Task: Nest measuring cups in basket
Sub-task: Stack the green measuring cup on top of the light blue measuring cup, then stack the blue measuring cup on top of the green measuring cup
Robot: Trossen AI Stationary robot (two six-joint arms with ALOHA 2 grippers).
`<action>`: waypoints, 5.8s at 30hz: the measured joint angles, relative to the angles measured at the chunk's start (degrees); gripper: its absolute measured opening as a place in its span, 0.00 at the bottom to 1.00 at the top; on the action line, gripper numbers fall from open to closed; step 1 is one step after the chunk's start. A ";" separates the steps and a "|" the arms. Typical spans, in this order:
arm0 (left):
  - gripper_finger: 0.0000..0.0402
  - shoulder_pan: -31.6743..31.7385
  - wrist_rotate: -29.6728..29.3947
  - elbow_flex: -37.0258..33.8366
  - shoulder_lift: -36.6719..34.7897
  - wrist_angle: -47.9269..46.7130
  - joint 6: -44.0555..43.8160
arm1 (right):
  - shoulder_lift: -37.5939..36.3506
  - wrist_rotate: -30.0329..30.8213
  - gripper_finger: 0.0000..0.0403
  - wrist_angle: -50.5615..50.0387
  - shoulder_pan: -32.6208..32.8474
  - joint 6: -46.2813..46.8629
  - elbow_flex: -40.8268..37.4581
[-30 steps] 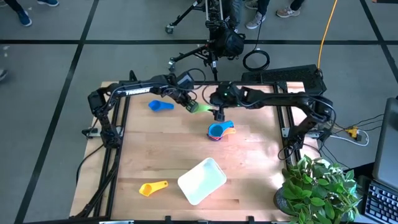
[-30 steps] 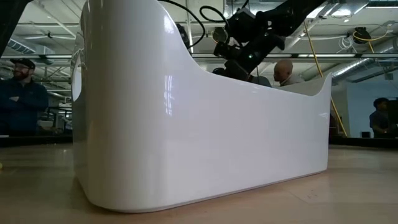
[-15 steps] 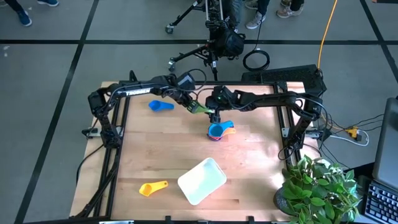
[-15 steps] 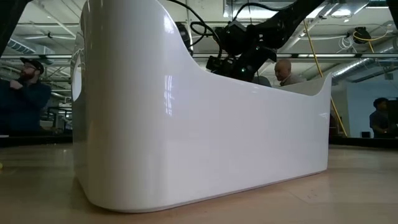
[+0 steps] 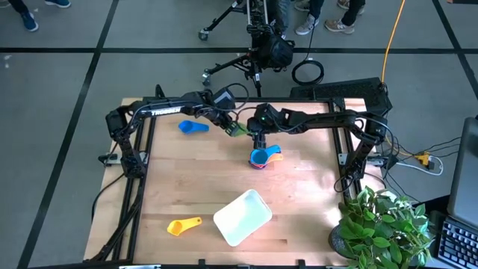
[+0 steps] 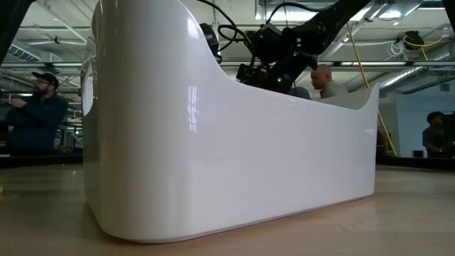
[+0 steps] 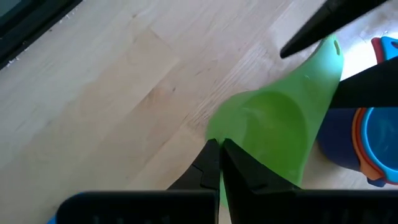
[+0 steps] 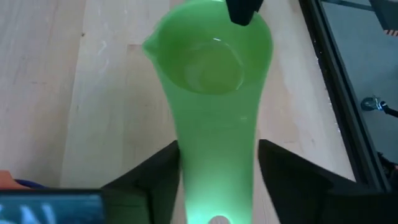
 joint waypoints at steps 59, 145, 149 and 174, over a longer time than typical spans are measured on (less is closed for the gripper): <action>0.17 -0.22 -1.80 -14.71 -26.79 6.51 9.43 | -26.96 -14.70 0.32 -16.00 3.22 1.76 -17.65; 0.26 24.42 -2.91 -22.47 -10.64 -7.62 9.03 | -31.74 -11.54 0.50 -9.88 4.44 3.52 -18.75; 0.36 24.48 -5.35 -22.47 -11.26 -7.62 9.81 | -31.74 -11.54 0.50 -9.84 4.44 3.53 -18.75; 0.40 28.36 -4.04 -22.45 -8.80 -4.19 25.83 | -31.74 -9.99 0.50 -9.46 4.39 3.53 -18.76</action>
